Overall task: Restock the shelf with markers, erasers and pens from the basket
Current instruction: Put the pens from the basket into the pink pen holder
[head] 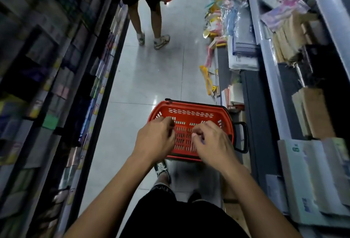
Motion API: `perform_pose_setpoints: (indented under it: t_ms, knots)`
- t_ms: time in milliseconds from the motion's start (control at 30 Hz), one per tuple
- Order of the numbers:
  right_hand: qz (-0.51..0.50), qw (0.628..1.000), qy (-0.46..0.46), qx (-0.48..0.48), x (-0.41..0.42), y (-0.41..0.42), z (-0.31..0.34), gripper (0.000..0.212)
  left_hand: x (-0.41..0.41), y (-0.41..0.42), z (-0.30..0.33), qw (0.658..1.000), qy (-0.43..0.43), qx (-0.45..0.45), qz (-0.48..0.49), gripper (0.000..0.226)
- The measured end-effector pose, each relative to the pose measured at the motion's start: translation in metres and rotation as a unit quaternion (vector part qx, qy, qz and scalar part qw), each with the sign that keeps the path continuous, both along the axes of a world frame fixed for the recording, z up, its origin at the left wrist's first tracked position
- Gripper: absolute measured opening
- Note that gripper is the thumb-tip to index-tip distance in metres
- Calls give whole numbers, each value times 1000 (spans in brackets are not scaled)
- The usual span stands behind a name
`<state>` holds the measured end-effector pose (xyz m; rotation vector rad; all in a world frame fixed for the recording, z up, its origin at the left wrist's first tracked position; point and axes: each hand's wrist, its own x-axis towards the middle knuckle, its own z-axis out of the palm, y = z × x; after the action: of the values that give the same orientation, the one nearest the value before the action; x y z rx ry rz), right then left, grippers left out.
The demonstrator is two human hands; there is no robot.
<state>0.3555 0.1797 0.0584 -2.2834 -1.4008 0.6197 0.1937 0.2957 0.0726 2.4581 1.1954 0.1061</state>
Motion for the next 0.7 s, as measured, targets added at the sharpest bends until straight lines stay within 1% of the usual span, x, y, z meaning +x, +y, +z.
perform_pose_setpoints:
  t_ms: [133,233,333,433,500,567,700]
  knots:
    - [-32,999,5,-33,10,33,-6,23,11,48,-15,999,13,-15,-30,18]
    - [-59,997,5,-52,20,51,-16,23,25,77,-29,997,22,-24,-64,19]
    - [-82,994,18,-70,31,60,-27,24,40,93,-43,994,32,-33,-98,20]
    - [-96,990,34,-94,45,64,-42,22,58,102,-58,992,43,-52,-111,22]
    - [-115,985,57,-112,57,67,-58,19,73,106,-70,991,45,-62,-113,23]
    - [-142,977,99,-122,70,69,-80,18,87,107,-87,990,47,-77,-110,23]
    - [-173,958,154,-169,96,70,-141,17,111,107,-136,986,62,-128,-83,23]
